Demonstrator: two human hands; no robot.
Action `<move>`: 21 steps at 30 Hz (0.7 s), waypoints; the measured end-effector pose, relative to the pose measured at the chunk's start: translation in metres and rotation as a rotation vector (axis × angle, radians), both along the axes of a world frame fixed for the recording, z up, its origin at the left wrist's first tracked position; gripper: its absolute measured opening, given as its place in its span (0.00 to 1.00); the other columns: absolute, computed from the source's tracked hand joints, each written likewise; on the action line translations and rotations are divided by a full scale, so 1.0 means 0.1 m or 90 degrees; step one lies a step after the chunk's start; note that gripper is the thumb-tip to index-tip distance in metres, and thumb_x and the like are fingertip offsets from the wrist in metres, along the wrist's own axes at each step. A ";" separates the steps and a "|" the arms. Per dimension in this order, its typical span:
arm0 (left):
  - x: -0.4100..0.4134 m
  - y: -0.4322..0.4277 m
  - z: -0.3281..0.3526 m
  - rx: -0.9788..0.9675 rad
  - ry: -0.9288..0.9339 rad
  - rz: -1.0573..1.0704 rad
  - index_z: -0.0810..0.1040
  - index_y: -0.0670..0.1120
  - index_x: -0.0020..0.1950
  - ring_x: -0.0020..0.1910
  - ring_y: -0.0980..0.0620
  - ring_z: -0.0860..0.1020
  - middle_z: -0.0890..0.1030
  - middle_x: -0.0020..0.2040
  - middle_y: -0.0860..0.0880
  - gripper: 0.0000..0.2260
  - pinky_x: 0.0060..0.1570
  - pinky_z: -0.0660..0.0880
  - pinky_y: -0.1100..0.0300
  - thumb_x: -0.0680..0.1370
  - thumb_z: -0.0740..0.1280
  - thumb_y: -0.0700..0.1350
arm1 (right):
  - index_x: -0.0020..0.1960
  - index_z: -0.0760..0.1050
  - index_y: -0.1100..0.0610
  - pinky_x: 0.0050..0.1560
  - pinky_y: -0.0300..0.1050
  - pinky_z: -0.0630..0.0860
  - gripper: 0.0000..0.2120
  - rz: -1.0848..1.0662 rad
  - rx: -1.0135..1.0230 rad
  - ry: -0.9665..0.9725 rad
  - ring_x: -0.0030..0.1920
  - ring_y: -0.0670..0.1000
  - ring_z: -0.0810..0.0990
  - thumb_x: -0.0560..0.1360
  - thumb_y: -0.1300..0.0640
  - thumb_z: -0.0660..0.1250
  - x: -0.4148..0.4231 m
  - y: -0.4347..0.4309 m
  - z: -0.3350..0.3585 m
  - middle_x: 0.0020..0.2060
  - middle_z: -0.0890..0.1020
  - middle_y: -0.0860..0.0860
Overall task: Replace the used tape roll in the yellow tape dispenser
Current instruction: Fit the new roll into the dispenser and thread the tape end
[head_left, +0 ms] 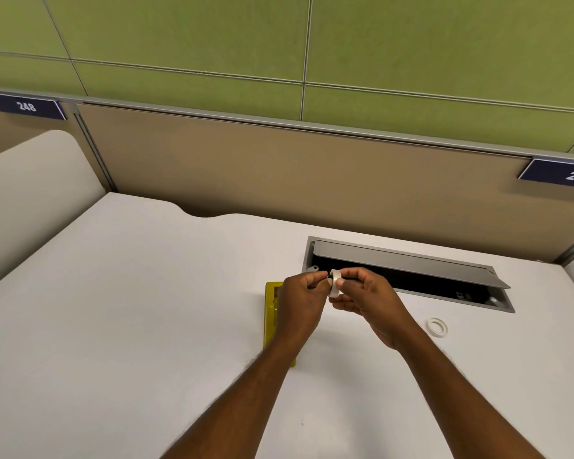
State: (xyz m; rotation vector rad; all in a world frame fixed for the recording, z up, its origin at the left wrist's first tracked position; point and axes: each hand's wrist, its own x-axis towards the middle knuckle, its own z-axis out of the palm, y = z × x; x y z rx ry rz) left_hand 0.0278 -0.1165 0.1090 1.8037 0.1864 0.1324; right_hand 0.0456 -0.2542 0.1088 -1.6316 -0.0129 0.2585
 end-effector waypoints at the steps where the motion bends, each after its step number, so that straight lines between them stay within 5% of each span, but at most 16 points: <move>1: 0.00 0.02 0.00 0.007 -0.003 0.009 0.82 0.44 0.57 0.48 0.52 0.82 0.85 0.50 0.48 0.10 0.45 0.77 0.69 0.77 0.68 0.44 | 0.55 0.78 0.57 0.50 0.49 0.81 0.08 0.009 -0.004 -0.003 0.47 0.56 0.84 0.77 0.58 0.65 0.00 0.02 0.00 0.48 0.85 0.57; 7: -0.05 0.16 -0.03 0.001 -0.012 0.039 0.83 0.43 0.56 0.42 0.57 0.80 0.85 0.48 0.48 0.09 0.37 0.71 0.78 0.77 0.68 0.43 | 0.50 0.82 0.52 0.46 0.43 0.82 0.07 -0.009 -0.056 -0.041 0.46 0.51 0.85 0.76 0.54 0.66 -0.03 0.25 -0.04 0.45 0.85 0.54; 12: -0.08 0.24 -0.11 0.024 -0.017 0.023 0.83 0.44 0.55 0.39 0.61 0.79 0.86 0.47 0.47 0.09 0.37 0.71 0.79 0.78 0.66 0.42 | 0.42 0.80 0.58 0.45 0.57 0.82 0.13 -0.134 -0.175 -0.056 0.39 0.53 0.84 0.70 0.48 0.66 0.00 0.54 -0.13 0.35 0.84 0.54; 18: -0.07 0.39 -0.28 0.060 0.000 0.011 0.78 0.45 0.63 0.56 0.52 0.81 0.83 0.57 0.48 0.13 0.55 0.75 0.66 0.79 0.64 0.41 | 0.32 0.79 0.57 0.41 0.59 0.81 0.09 -0.220 -0.266 -0.054 0.35 0.57 0.82 0.68 0.55 0.65 0.04 0.79 -0.20 0.29 0.82 0.54; 21: -0.08 0.53 -0.47 0.112 -0.011 0.020 0.69 0.47 0.71 0.63 0.49 0.76 0.78 0.64 0.47 0.19 0.60 0.71 0.61 0.79 0.63 0.44 | 0.35 0.80 0.57 0.43 0.57 0.81 0.10 -0.231 -0.312 -0.045 0.37 0.56 0.82 0.70 0.54 0.65 0.05 0.89 -0.24 0.32 0.83 0.54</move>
